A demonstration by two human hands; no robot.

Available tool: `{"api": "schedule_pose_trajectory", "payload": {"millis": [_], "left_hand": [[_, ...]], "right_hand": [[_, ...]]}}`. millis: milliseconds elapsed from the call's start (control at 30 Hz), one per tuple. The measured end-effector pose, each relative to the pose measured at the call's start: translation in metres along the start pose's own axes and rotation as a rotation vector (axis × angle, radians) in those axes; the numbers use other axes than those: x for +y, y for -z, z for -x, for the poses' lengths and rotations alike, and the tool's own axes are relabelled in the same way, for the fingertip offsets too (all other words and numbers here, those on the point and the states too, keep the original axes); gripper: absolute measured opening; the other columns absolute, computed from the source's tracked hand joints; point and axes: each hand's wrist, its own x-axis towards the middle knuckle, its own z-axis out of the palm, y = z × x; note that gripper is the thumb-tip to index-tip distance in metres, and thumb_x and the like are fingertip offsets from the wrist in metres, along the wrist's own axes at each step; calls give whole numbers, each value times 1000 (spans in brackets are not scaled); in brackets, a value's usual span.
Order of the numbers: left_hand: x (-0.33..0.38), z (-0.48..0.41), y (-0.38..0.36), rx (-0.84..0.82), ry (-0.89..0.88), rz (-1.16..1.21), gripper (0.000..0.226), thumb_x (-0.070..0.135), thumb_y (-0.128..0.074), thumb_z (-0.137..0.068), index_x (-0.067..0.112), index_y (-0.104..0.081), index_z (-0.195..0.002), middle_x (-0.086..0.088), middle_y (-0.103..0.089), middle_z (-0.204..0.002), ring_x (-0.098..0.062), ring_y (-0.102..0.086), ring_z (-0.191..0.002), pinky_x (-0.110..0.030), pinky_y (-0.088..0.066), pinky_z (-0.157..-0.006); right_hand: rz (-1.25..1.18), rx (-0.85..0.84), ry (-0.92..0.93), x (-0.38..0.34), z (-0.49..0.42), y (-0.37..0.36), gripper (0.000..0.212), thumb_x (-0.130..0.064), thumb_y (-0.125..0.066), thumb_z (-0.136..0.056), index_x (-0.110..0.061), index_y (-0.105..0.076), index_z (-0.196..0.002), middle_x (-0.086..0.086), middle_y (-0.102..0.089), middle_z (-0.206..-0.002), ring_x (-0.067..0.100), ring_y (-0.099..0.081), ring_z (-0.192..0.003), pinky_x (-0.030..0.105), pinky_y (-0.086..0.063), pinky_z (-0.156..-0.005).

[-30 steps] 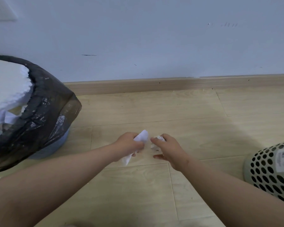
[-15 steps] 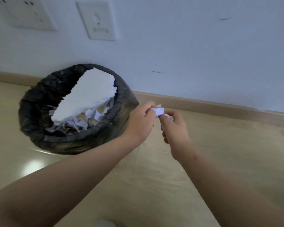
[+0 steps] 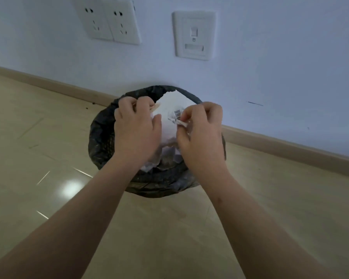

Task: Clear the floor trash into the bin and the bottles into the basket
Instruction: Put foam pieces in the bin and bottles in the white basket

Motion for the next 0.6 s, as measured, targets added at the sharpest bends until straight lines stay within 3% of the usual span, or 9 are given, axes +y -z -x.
{"api": "schedule_pose_trajectory", "payload": {"millis": [67, 133, 200, 233, 300, 367, 467, 600], "left_hand": [[-9, 3, -2, -173, 49, -89, 45, 41, -42, -87, 6, -45, -115, -19, -41, -119, -38, -43, -106, -44, -39, -85], [-18, 4, -4, -320, 110, -105, 42, 40, -46, -91, 13, -35, -122, -11, -33, -127, -32, -35, -118, -44, -33, -97], [-27, 2, -5, -439, 125, -140, 45, 37, -45, -92, 18, -28, -129, -7, -26, -137, -29, -26, -130, -46, -24, -107], [-31, 1, -5, -514, 120, -175, 49, 38, -44, -92, 20, -24, -133, -6, -22, -144, -28, -20, -136, -49, -19, -110], [-37, 0, -9, -676, 97, -248, 56, 42, -39, -94, 22, -18, -141, -1, -7, -155, -28, -6, -144, -54, -10, -114], [-40, 2, -14, -790, 77, -280, 59, 46, -37, -95, 22, -15, -144, 2, 4, -158, -28, -2, -145, -56, -6, -114], [-41, 0, -19, -827, 74, -287, 58, 45, -40, -93, 25, -17, -143, 3, 7, -158, -30, -3, -145, -56, -7, -114], [-35, -8, -16, -742, 100, -239, 59, 40, -46, -88, 30, -22, -141, 3, 6, -159, -29, 4, -145, -54, -5, -114]], "right_hand": [[175, -38, 113, 1, -5, -12, 16, 2, -68, -76, -2, -63, -91, 7, -49, -101, 18, -53, -76, 11, -37, -67], [363, -246, 139, 4, -8, -21, 18, -8, -63, -84, -6, -62, -102, 9, -55, -109, 22, -58, -96, 17, -42, -82], [505, -431, 67, 6, -6, -25, 27, -19, -44, -96, -12, -57, -118, 6, -53, -125, 23, -44, -126, 31, -27, -109], [573, -487, 40, 6, -5, -24, 31, -20, -38, -98, -15, -54, -124, 4, -52, -132, 23, -33, -137, 39, -15, -116], [692, -594, 30, 5, -6, -26, 34, -23, -37, -97, -20, -53, -126, 1, -53, -134, 22, -18, -144, 50, 1, -116], [764, -686, 18, 1, -9, -26, 30, -26, -40, -95, -23, -57, -119, 1, -58, -128, 24, -14, -145, 55, 6, -114], [783, -709, 25, 2, -10, -26, 34, -24, -32, -96, -23, -55, -121, 1, -56, -132, 27, -9, -146, 56, 9, -113], [651, -633, 101, 10, -7, -19, 41, -33, -27, -100, -30, -41, -139, 2, -19, -157, 25, 4, -147, 51, 7, -115]]}}
